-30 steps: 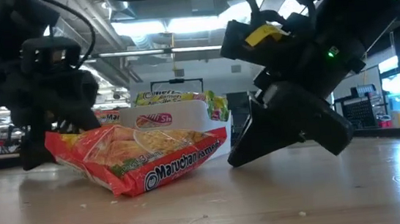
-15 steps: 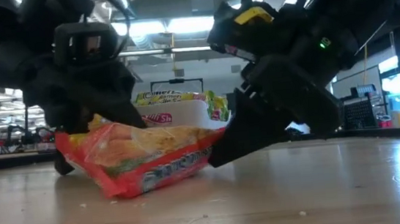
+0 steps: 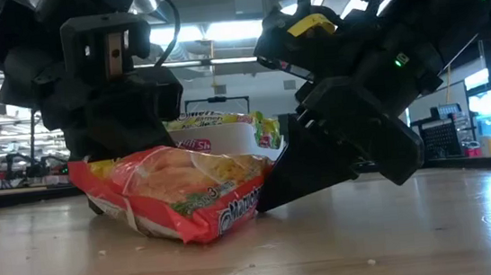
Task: Sort Maruchan noodles
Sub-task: Put the orange noodle pack into the yellow bin
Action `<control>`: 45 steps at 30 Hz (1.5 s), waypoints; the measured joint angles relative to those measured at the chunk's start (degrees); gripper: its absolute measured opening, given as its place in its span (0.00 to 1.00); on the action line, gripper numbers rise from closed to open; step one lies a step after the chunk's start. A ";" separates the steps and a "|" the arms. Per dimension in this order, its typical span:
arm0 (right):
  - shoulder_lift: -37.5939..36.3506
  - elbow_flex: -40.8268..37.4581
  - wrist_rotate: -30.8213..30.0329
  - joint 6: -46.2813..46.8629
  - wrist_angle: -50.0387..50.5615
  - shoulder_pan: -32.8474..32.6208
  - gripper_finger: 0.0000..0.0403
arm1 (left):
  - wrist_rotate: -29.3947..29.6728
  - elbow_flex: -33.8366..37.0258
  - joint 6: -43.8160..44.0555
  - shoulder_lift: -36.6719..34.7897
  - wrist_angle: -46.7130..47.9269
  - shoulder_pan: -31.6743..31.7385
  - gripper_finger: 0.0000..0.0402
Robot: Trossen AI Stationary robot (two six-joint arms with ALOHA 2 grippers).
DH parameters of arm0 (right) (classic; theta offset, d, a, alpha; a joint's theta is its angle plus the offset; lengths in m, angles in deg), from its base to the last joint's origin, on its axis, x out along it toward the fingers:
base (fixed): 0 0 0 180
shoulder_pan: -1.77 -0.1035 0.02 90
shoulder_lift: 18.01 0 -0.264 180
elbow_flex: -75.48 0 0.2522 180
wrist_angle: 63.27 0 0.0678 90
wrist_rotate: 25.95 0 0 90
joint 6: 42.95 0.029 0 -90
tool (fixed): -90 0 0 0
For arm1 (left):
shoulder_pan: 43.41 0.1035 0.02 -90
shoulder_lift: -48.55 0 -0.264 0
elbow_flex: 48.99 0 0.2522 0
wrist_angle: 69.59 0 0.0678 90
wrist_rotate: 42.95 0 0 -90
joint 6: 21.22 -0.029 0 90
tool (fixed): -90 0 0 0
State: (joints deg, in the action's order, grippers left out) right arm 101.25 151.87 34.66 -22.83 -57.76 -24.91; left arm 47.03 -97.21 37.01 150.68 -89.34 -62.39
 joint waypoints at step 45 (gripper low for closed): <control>-19.87 -27.06 3.03 0.23 -5.42 10.29 0.00 | 30.27 -20.85 -50.47 -46.14 81.38 11.85 0.02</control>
State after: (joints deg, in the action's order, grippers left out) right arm 81.38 124.81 37.70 -22.60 -63.17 -14.61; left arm 77.31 -118.06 -13.46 104.54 -7.96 -50.54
